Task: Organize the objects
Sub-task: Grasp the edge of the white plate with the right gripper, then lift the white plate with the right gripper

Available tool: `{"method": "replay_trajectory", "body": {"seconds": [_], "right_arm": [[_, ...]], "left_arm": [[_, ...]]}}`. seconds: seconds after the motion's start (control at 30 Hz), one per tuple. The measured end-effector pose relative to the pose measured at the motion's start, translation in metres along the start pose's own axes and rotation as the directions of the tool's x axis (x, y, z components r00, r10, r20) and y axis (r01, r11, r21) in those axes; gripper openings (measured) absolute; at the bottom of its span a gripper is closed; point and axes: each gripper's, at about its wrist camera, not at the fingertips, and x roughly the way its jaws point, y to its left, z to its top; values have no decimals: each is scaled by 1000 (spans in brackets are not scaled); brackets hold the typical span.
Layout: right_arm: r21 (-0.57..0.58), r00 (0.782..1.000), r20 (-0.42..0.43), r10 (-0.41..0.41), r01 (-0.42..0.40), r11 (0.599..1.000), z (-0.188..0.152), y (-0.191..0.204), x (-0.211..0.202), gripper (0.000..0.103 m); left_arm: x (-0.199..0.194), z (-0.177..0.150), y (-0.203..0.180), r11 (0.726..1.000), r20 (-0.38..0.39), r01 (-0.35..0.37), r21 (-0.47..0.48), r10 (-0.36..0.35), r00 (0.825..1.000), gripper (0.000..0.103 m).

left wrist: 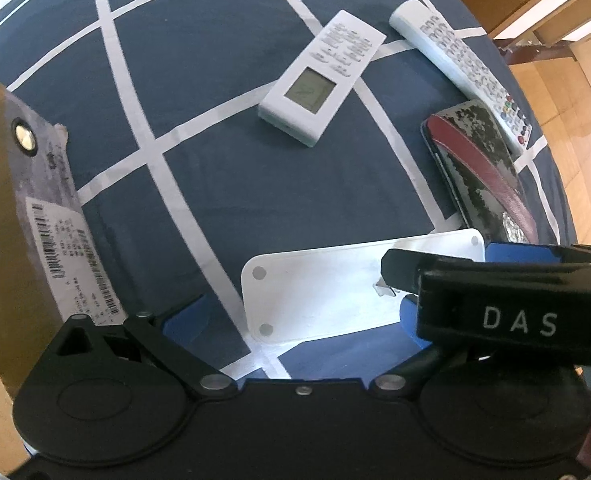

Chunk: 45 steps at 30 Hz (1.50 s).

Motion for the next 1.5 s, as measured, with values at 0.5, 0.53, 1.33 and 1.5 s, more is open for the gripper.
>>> {"method": "replay_trajectory", "body": {"seconds": [0.5,0.53,1.33,1.5], "right_arm": [[21,999,-28,29,-29,999,5,-4,4,89],[16,999,-32,29,-28,999,5,-4,6,89],[-13,999,-41,12,-13,1000,8,-1,18,87],[-12,1000,-19,22,-22,1000,6,0,7,87]], "left_arm": [[8,-2,5,1000,-17,23,-4,-23,1000,103],[9,-1,6,1000,-19,25,-5,-25,999,103],[14,6,7,997,-43,68,-21,-69,997,94],[3,8,2,998,-26,59,-10,-59,998,93]]}}
